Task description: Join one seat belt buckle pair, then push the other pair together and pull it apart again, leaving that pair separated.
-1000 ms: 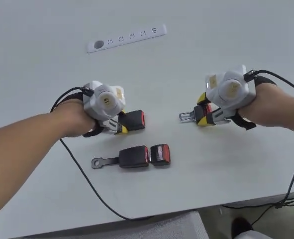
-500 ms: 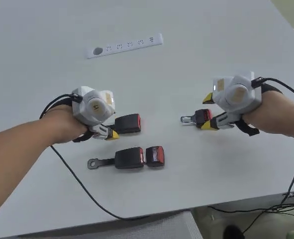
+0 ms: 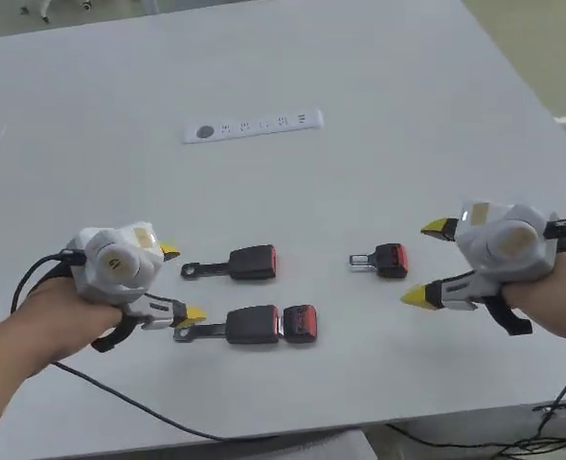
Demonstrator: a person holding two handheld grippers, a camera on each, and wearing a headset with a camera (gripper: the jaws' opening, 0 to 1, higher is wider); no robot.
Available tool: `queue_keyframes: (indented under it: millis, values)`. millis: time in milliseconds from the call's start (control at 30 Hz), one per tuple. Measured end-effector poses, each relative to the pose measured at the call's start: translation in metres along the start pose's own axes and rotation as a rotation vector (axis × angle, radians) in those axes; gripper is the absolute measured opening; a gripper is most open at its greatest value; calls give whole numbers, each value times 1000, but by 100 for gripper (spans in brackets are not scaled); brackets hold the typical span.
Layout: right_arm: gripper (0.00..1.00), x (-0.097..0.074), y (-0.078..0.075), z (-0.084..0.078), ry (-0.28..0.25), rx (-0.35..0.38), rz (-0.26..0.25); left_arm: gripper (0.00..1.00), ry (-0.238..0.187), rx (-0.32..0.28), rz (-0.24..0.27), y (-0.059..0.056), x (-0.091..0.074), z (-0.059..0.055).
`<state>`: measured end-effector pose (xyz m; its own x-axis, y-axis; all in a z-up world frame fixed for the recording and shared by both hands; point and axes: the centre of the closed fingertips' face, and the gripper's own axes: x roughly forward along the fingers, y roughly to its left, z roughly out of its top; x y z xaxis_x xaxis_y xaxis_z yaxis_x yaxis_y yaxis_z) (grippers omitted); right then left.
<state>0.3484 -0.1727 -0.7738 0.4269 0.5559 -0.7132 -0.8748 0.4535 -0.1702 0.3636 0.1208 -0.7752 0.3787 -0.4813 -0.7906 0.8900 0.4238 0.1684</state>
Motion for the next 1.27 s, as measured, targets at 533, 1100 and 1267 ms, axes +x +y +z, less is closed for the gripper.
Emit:
queue_keyframes:
  millis: [533, 1100, 1267]
  values:
    - [96, -13, 18, 8, -55, 92, -64, 100, -58, -141, 78, -26, -34, -20]
    - [98, -27, 38, -5, -38, 144, -78, 100, -59, -221, 115, -43, -48, -41]
    - [98, -28, 37, -5, -36, 139, -86, 100, -50, -208, 116, -43, -46, -43]
